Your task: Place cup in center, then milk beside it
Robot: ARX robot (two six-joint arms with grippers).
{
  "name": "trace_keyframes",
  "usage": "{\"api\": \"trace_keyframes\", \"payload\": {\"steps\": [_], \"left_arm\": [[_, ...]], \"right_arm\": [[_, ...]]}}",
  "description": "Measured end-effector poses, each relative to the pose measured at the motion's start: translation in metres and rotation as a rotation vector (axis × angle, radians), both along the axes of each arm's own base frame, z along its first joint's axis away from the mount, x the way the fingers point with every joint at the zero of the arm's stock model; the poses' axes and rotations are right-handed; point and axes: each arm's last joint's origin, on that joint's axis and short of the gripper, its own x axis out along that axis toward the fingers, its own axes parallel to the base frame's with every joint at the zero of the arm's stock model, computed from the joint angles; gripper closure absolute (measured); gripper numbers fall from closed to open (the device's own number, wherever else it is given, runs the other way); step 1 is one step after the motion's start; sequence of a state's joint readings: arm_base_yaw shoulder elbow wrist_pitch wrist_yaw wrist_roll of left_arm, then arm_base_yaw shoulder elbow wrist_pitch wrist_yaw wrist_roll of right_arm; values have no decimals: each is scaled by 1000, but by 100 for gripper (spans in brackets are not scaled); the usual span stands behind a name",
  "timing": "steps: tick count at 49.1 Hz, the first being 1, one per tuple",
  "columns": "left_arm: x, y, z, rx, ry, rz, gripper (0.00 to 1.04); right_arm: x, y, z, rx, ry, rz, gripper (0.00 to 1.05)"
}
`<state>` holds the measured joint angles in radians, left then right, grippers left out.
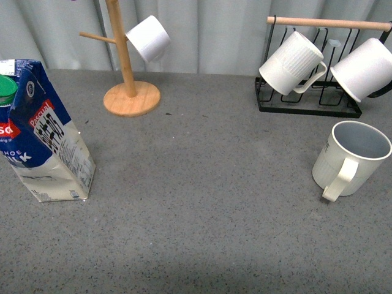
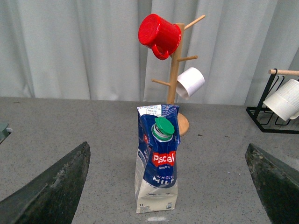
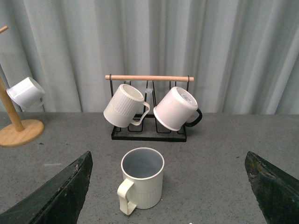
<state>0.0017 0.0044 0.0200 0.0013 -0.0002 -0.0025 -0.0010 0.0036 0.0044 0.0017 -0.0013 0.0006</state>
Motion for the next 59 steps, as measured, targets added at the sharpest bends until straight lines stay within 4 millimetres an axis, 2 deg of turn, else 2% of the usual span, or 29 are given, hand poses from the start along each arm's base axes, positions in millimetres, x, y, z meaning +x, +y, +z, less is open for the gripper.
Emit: {"api": "trace_keyframes", "payload": {"steps": [48, 54, 59], "left_arm": [[0, 0, 0, 0, 0, 0, 7], [0, 0, 0, 0, 0, -1, 7], [0, 0, 0, 0, 0, -1, 7]], "right_arm": [[0, 0, 0, 0, 0, 0, 9], [8, -2, -2, -172, 250, -257, 9], [21, -5, -3, -188, 306, -240, 9]]}}
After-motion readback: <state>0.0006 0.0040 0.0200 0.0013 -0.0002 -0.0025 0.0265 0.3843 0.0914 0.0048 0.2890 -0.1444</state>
